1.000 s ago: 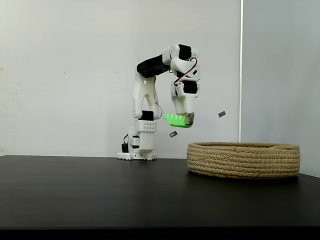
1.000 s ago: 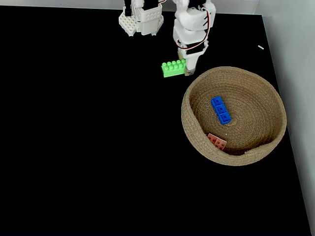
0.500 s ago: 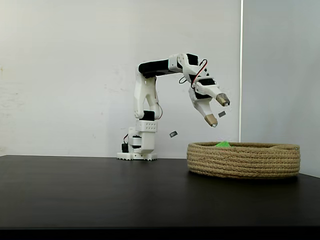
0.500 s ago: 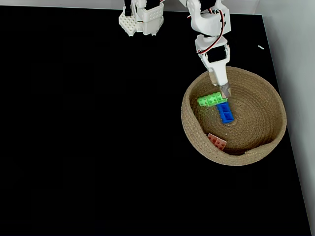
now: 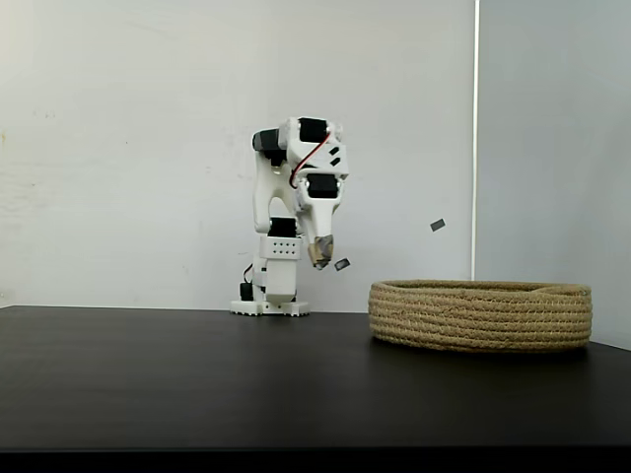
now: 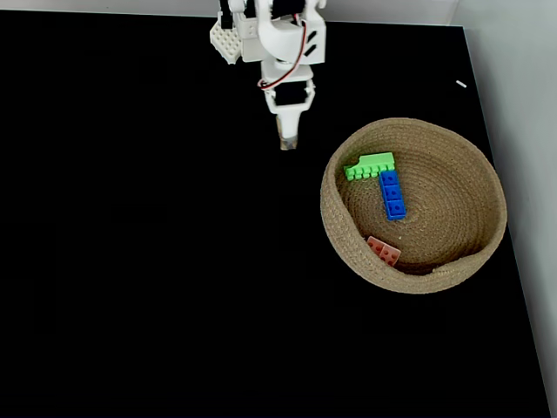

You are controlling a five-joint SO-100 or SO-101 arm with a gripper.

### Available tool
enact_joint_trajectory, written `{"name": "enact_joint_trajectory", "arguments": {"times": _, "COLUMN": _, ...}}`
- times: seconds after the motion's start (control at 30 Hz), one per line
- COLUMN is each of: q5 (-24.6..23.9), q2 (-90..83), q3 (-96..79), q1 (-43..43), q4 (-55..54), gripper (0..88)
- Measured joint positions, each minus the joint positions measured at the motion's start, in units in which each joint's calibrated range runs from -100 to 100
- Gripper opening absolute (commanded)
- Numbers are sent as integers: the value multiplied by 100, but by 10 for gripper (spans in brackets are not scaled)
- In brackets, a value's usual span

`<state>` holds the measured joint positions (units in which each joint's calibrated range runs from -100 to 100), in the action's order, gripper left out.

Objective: Place the lego blocks in the tray

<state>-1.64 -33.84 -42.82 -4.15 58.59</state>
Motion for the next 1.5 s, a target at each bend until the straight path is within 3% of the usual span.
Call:
{"name": "enact_joint_trajectory", "arguments": {"times": 0.27, "q5": 576, "q2": -2791, "q3": -3226, "q1": 822, "q4": -674, "gripper": 2}}
{"name": "enact_joint_trajectory", "arguments": {"times": 0.63, "q5": 762, "q2": -4996, "q3": -5117, "q1": 1311, "q4": -885, "gripper": 2}}
{"name": "enact_joint_trajectory", "arguments": {"times": 0.9, "q5": 772, "q2": -6302, "q3": -5453, "q1": 1319, "q4": -739, "gripper": 2}}
{"name": "enact_joint_trajectory", "arguments": {"times": 1.5, "q5": 659, "q2": -6429, "q3": -5497, "q1": 1409, "q4": -731, "gripper": 2}}
